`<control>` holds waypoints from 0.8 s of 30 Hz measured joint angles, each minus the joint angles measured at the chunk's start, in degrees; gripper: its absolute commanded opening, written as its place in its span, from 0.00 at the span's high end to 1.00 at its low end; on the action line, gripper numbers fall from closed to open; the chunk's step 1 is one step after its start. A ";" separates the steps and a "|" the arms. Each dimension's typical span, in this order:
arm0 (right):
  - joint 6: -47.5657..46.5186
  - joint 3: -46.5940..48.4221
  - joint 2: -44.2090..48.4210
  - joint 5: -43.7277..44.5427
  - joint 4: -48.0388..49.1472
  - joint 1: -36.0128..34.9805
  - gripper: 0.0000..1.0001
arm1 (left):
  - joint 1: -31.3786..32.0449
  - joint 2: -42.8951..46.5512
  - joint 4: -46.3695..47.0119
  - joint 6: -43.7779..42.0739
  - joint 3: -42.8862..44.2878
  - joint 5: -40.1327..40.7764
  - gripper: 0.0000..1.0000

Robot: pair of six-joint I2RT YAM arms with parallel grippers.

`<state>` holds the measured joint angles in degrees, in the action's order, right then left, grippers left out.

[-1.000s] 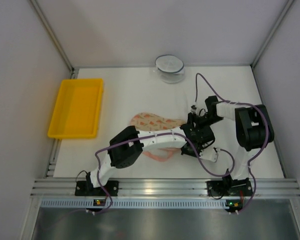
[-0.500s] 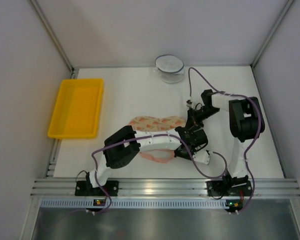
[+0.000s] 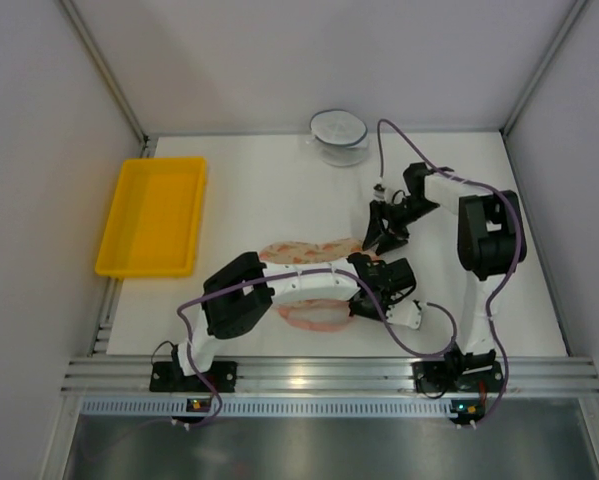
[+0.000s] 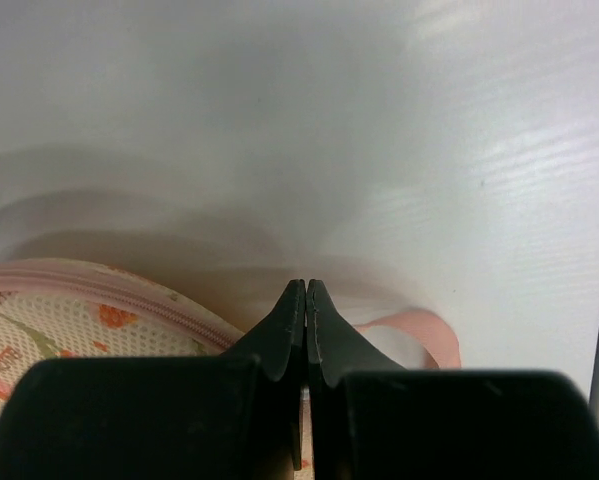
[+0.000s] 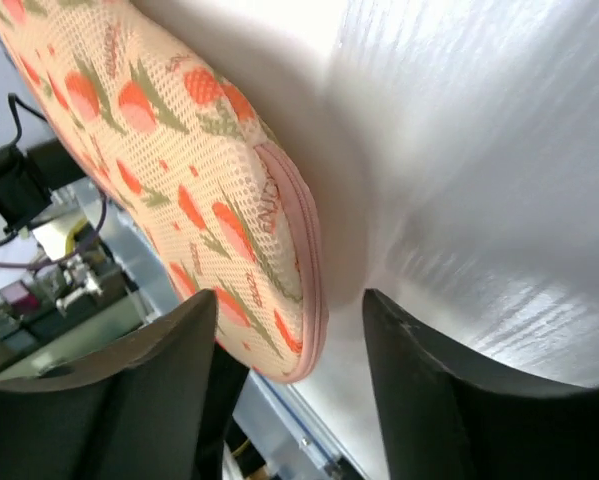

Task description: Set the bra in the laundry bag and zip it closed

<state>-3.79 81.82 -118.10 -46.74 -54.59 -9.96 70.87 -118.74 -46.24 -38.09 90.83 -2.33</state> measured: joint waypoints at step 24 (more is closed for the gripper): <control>4.50 -18.27 8.83 -5.49 5.77 1.16 1.00 | -0.83 -9.27 0.35 3.67 13.44 3.54 1.00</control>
<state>0.71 63.55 -109.27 -52.23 -48.82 -8.80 70.04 -128.01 -45.89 -34.41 104.27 1.21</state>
